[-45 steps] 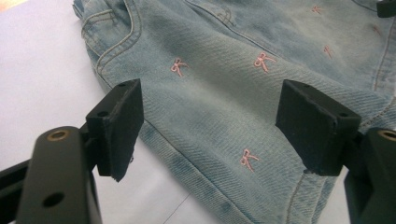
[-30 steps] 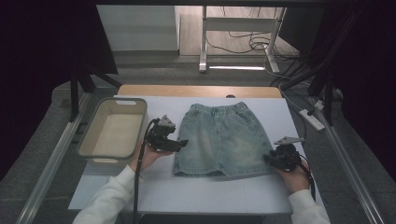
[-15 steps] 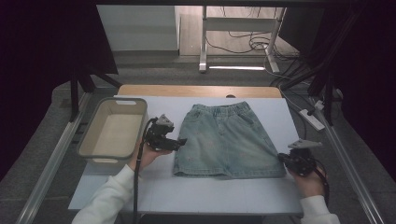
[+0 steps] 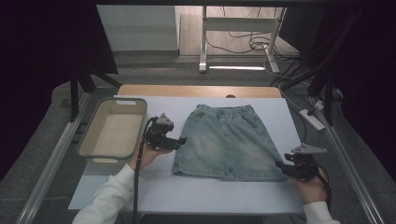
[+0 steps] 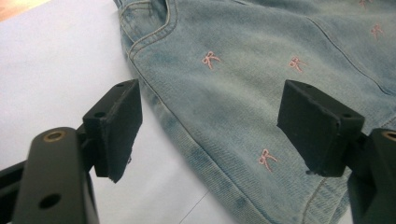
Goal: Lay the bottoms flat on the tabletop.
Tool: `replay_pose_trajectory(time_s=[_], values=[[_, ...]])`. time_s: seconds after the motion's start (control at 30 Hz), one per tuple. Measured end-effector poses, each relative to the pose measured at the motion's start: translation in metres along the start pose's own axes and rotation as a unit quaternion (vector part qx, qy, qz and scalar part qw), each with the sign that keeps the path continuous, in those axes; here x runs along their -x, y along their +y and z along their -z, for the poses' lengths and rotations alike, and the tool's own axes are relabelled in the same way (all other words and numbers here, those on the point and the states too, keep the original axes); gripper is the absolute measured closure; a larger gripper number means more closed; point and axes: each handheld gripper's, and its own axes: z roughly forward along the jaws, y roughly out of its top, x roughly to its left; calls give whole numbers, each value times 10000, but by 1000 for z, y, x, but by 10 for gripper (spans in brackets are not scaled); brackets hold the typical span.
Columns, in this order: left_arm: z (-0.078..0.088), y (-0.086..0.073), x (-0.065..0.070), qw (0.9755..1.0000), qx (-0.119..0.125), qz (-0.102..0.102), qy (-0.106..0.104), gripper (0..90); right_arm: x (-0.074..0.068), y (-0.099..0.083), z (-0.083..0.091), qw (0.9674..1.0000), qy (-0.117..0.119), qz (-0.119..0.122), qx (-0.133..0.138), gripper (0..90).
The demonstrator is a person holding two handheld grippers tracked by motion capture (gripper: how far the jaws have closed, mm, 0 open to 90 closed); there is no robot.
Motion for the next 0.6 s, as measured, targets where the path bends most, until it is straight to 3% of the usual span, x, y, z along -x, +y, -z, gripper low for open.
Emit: replay_pose_trajectory(time_s=[0.1,0.2,0.37,0.6], values=[[0,0,-1,10000,-6,7,-7,222,-16,9,2,9991,291,228,211,391],[1,-1,-1,10000,11,5,-4,218,-38,17,-2,9958,655,520,363,376],[2,0,-2,10000,27,15,3,215,-65,26,-13,9911,994,828,299,365],[3,-1,-4,10000,36,42,10,214,-96,31,-27,9817,1436,1219,293,353]])
